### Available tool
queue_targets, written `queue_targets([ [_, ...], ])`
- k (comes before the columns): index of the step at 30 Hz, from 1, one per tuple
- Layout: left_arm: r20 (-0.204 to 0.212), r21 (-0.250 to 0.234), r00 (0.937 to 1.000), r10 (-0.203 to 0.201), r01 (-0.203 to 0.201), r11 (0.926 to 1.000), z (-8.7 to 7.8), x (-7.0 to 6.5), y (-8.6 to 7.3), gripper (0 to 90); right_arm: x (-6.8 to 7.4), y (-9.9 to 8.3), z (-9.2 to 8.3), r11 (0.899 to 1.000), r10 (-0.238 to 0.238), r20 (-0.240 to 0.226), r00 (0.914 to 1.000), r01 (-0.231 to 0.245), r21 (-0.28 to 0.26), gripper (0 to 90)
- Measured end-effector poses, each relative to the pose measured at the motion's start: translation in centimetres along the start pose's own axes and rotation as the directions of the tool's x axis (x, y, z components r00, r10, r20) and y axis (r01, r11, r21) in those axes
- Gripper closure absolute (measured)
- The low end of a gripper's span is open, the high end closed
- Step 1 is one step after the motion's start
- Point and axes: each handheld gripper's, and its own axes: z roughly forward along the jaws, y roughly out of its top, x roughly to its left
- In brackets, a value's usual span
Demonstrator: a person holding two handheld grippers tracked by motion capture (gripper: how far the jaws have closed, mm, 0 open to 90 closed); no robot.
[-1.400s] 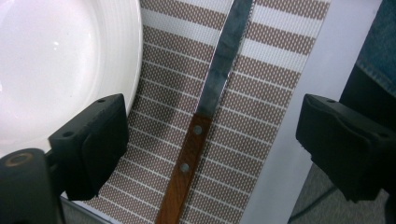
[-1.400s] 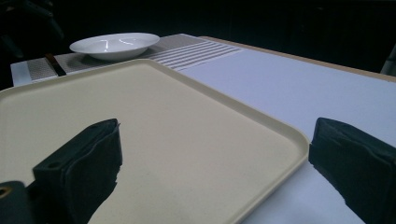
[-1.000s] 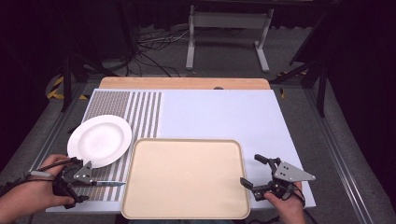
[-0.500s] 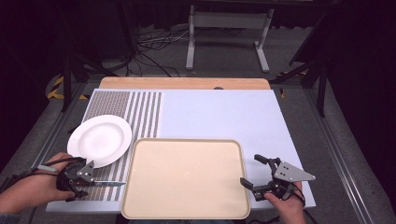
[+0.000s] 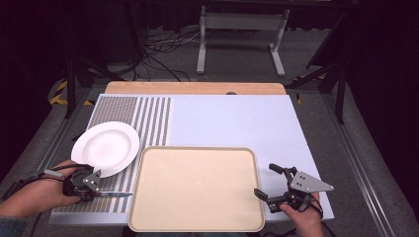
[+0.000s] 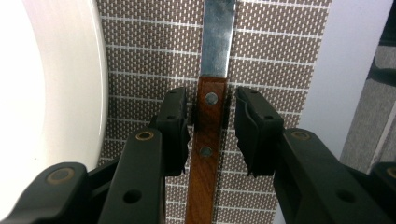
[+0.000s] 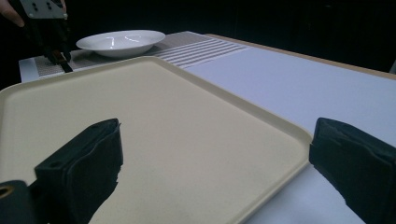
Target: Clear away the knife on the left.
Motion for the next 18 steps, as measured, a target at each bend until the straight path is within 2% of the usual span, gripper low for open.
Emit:
queue_targets([
  [4,0.017,0.012,0.9994,0.031,-0.031,0.9994,0.02,-0.02,0.27,75.7,0.01,-0.04,0.03,1.0,0.001,-0.002,1.0,-0.001,0.002,3.3],
  [5,0.019,0.004,0.999,0.039,-0.039,0.9992,0.08,0.03,0.25,75.7,0.01,-0.05,0.04,1.0,0.001,-0.003,1.0,-0.001,0.003,3.3],
  [6,0.017,0.019,0.9992,0.037,-0.038,0.9991,-0.03,0.02,0.27,77.1,0.02,-0.05,0.04,1.0,0.001,-0.002,1.0,-0.001,0.003,3.3],
  [7,0.016,0.003,0.9989,0.044,-0.044,0.999,0.07,0.05,0.21,77.2,0.02,-0.05,0.05,1.0,0.002,-0.004,1.0,-0.002,0.001,3.3],
  [8,0.016,0.018,0.9985,0.053,-0.053,0.9984,-0.02,0.04,0.3,77.3,0.03,-0.05,0.04,1.0,0.002,-0.004,1.0,-0.002,0.001,3.3],
  [9,0.019,0.015,0.9992,0.035,-0.035,0.9993,0.04,-0.14,0.26,77.4,0.04,-0.06,0.05,1.0,0.004,-0.005,1.0,-0.004,-0.001,3.3],
  [10,0.019,0.015,0.9992,0.035,-0.035,0.9993,0.04,-0.14,0.26,77.4,0.04,-0.06,0.05,1.0,0.004,-0.005,1.0,-0.004,-0.001,3.3],
  [13,0.014,0.026,0.9977,0.066,-0.066,0.9975,0.03,-0.02,0.49,77.4,0.03,-0.06,0.07,1.0,0.002,-0.004,1.0,-0.002,-0.001,3.3],
  [15,0.02,0.027,0.9992,0.034,-0.035,0.999,0.07,-0.16,0.49,77.5,0.04,-0.06,0.08,1.0,-0.001,-0.006,1.0,0.001,0.0,3.3],
  [18,0.021,0.033,0.9991,0.038,-0.038,0.9987,0.03,-0.11,0.53,77.6,0.01,-0.1,0.06,1.0,0.005,-0.006,1.0,-0.005,-0.002,3.3],
])
